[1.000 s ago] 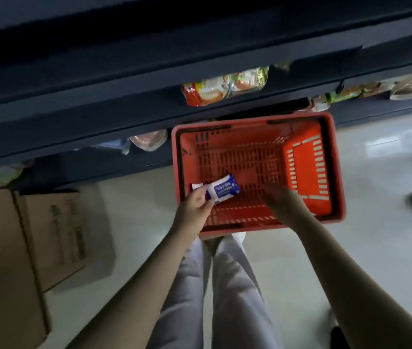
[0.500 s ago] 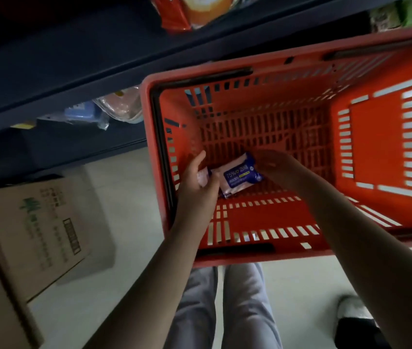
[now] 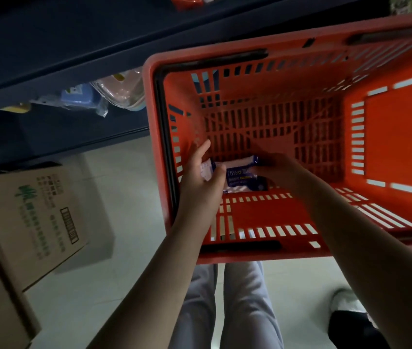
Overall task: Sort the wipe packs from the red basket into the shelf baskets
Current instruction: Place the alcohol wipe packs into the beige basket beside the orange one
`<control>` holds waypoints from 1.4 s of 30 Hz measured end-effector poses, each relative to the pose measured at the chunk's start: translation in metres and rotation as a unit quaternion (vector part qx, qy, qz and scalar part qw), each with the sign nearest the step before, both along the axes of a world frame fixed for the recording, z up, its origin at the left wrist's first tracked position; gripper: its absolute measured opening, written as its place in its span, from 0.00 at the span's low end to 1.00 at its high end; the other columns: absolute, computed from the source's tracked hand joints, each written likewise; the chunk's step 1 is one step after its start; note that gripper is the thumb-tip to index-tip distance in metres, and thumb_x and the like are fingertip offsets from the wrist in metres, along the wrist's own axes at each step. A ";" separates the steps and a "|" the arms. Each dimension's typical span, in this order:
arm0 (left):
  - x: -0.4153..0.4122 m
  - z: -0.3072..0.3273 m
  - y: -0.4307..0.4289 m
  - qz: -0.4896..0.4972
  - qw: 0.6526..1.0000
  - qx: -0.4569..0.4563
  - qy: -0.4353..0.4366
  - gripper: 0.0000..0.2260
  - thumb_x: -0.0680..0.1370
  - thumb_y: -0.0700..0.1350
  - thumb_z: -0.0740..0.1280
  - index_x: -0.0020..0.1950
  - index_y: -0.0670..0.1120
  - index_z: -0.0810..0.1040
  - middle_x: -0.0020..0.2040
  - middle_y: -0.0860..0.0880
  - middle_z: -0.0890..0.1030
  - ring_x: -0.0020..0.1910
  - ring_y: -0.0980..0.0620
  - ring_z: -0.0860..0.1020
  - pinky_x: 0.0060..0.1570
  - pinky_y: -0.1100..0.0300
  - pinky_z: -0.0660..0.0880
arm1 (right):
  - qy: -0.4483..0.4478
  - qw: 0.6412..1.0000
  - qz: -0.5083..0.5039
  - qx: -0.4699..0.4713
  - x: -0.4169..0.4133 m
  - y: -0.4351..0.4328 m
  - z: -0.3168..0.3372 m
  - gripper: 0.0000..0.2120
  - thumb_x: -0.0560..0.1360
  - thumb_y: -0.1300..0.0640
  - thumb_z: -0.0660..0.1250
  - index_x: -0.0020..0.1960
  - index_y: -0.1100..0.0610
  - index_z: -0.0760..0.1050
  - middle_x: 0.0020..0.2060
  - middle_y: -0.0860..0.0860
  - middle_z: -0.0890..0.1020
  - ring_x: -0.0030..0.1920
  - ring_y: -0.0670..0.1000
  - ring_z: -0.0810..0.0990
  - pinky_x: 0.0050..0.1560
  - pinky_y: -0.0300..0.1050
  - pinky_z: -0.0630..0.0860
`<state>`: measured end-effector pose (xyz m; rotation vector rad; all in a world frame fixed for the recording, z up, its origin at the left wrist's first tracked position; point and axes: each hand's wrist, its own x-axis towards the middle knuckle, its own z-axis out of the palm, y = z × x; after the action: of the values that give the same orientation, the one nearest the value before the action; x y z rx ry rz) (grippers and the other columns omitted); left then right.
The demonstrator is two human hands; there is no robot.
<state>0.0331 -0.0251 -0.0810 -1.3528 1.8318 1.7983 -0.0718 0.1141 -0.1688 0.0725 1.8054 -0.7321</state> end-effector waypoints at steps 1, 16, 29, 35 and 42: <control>0.001 -0.001 0.000 -0.004 1.000 -0.002 -0.002 0.21 0.80 0.49 0.64 0.71 0.62 0.66 0.68 0.61 0.68 0.69 0.57 0.70 0.66 0.49 0.72 | 0.002 1.000 -0.004 -0.010 0.001 0.000 0.001 0.16 0.77 0.62 0.66 0.64 0.58 0.70 0.58 0.55 0.78 0.53 0.51 0.79 0.49 0.42 0.79; 0.001 0.002 0.015 -0.043 0.994 -0.095 -0.032 0.23 0.79 0.52 0.64 0.74 0.56 0.63 0.71 0.53 0.70 0.63 0.47 0.77 0.59 0.45 0.77 | 0.022 0.989 -0.145 0.000 -0.023 0.036 0.033 0.19 0.77 0.58 0.66 0.67 0.59 0.70 0.60 0.58 0.78 0.53 0.55 0.81 0.48 0.44 0.79; -0.032 -0.024 0.005 -0.042 0.997 0.031 0.062 0.13 0.82 0.43 0.61 0.64 0.55 0.74 0.64 0.56 0.77 0.64 0.56 0.75 0.64 0.52 0.74 | 0.059 0.962 -0.264 -0.025 -0.040 0.073 0.057 0.16 0.77 0.58 0.66 0.64 0.58 0.72 0.54 0.54 0.80 0.54 0.55 0.81 0.56 0.52 0.79; -0.046 -0.076 0.019 -0.174 0.982 0.052 -0.045 0.19 0.79 0.41 0.66 0.71 0.48 0.70 0.64 0.51 0.76 0.60 0.58 0.74 0.50 0.68 0.73 | 0.075 0.953 -0.293 0.001 -0.040 0.082 0.048 0.17 0.78 0.58 0.66 0.66 0.57 0.71 0.53 0.52 0.79 0.53 0.53 0.81 0.52 0.48 0.80; -0.041 -0.119 0.023 -0.355 0.902 -0.232 -0.077 0.16 0.74 0.43 0.72 0.61 0.48 0.77 0.61 0.48 0.77 0.62 0.46 0.70 0.54 0.58 0.66 | 0.053 0.936 -0.347 -0.010 -0.037 0.083 0.035 0.15 0.79 0.56 0.64 0.65 0.55 0.71 0.57 0.52 0.79 0.55 0.54 0.81 0.56 0.53 0.80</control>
<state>-0.0077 -0.0022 -0.1999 -0.7300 2.3304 0.8958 -0.1088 0.1969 -0.1337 0.6964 1.8762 -1.2650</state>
